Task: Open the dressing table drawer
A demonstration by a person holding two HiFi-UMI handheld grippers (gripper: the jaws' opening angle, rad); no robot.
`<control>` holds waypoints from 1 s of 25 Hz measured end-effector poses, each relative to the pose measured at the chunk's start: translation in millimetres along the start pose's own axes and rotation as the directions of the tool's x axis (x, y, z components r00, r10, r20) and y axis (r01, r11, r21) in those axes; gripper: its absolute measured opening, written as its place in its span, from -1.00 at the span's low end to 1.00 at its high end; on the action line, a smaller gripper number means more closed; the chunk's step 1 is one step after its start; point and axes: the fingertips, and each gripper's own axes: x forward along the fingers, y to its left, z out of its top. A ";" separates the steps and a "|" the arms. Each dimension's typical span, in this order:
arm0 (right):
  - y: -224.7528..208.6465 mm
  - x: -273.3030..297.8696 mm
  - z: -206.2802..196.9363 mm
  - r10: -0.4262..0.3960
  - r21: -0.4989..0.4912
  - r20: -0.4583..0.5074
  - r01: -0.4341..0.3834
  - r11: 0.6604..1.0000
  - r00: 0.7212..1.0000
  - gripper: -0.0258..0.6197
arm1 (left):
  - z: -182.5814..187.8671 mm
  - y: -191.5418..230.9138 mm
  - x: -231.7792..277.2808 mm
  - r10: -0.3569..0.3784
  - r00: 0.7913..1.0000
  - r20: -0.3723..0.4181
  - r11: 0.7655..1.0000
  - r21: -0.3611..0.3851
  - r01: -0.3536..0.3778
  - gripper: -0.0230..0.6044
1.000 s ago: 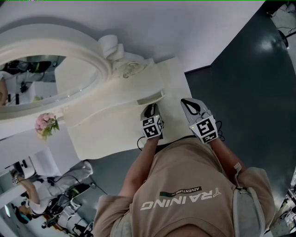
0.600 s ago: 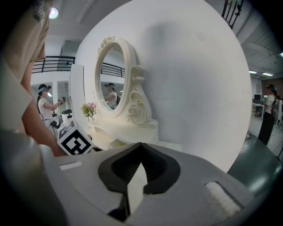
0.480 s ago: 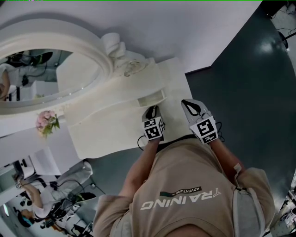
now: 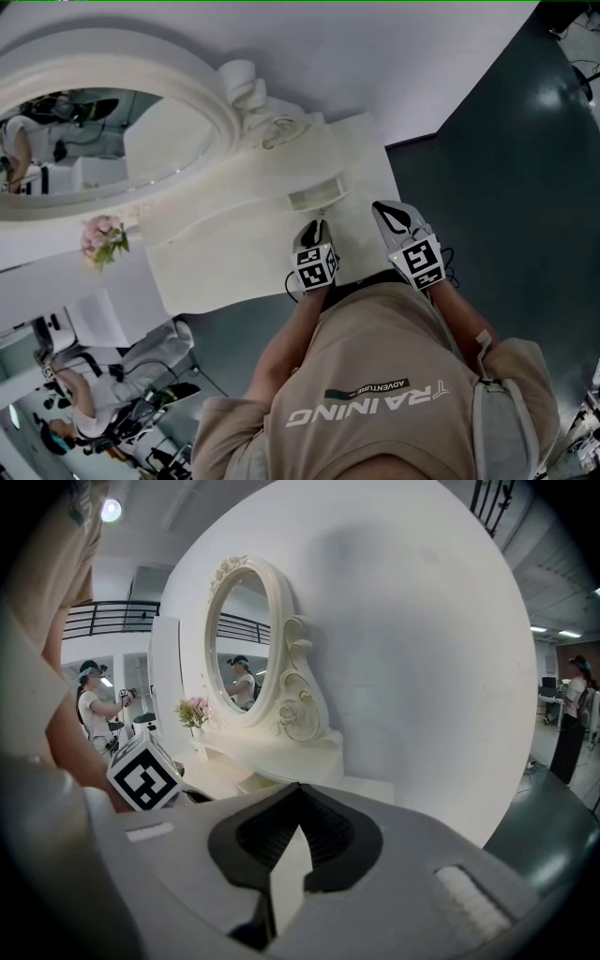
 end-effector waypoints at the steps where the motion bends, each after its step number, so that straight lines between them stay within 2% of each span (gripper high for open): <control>1: 3.0 1.8 1.3 0.006 -0.003 0.001 -0.006 1.000 1.000 -0.91 | 0.4 1.6 -5.2 -0.004 1.000 0.007 1.000 0.008 0.004 -0.70; 2: 6.3 3.1 2.9 0.010 -0.006 0.003 -0.010 1.000 1.000 -0.91 | 1.5 2.9 -10.9 -0.013 1.000 0.016 1.000 0.018 0.012 -0.87; 8: 25.7 7.3 11.8 0.026 -0.021 0.009 -0.025 0.999 1.000 -0.91 | 9.3 14.0 -39.3 -0.057 0.996 0.068 0.997 0.053 0.054 -0.88; 12: 40.8 6.9 26.6 0.042 -0.040 0.019 -0.041 0.998 0.999 -0.91 | 29.5 18.2 -60.2 -0.083 0.990 0.111 0.994 0.078 0.074 -0.87; 19: 65.4 3.5 69.1 0.057 -0.089 0.079 -0.050 0.995 0.995 -0.91 | 92.1 18.5 -113.7 -0.156 0.953 0.259 0.978 0.172 0.113 -0.87; 25: 73.5 -2.1 101.1 0.040 -0.068 0.137 -0.031 0.997 0.990 -0.91 | 129.6 28.6 -147.4 -0.180 0.928 0.325 0.975 0.187 0.124 -0.87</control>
